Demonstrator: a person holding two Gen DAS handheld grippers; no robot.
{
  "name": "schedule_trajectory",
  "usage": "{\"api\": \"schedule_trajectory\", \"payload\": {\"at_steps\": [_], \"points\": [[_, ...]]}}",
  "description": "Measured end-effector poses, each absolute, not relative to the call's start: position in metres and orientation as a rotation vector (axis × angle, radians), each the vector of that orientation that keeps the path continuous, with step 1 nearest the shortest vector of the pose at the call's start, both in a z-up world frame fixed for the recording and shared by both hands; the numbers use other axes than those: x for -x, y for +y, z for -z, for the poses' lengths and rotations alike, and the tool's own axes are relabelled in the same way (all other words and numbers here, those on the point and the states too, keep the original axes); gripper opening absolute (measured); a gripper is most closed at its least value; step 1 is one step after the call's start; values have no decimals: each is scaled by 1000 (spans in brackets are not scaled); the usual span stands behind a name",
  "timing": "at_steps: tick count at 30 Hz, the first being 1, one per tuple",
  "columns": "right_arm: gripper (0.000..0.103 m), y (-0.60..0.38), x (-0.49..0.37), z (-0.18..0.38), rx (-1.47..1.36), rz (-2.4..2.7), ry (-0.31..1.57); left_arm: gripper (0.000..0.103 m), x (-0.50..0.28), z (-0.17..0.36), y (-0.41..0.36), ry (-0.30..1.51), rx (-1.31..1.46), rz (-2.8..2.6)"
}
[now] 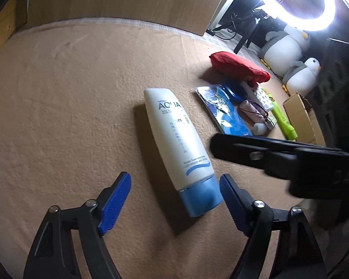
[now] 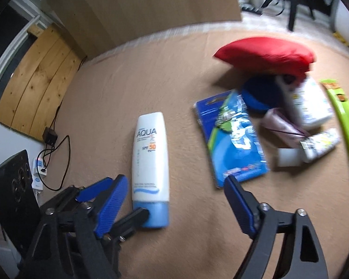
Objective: Organize objects
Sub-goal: 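Move the right tool toward the white AQUA sunscreen bottle, then close the right gripper on the white AQUA sunscreen bottle, then carry the sunscreen bottle into the cardboard box and open the right gripper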
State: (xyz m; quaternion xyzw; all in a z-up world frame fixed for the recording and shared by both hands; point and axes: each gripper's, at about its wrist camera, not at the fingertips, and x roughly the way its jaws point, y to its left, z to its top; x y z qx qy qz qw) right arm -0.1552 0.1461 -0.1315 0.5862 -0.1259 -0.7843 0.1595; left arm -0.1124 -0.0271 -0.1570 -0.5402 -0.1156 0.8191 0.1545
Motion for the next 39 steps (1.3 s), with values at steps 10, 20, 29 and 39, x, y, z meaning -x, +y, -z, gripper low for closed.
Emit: {"api": "schedule_trajectory", "payload": {"at_steps": [10,20,29,39], "points": [[56,118,169,160,-1752,2046,-382,58,120,169,-24,-415,1561,-2260],[42,115,167,165,-1752,2037,-412,51,123,169,-15,-427,1560,-2238],[41,141,155,146,-1707,2090,-469,50,120,146,13,-391,1511,-2256],[41,220,128,102,-1624,2259,-470,49,123,106,104,-272,1382,-2216]]}}
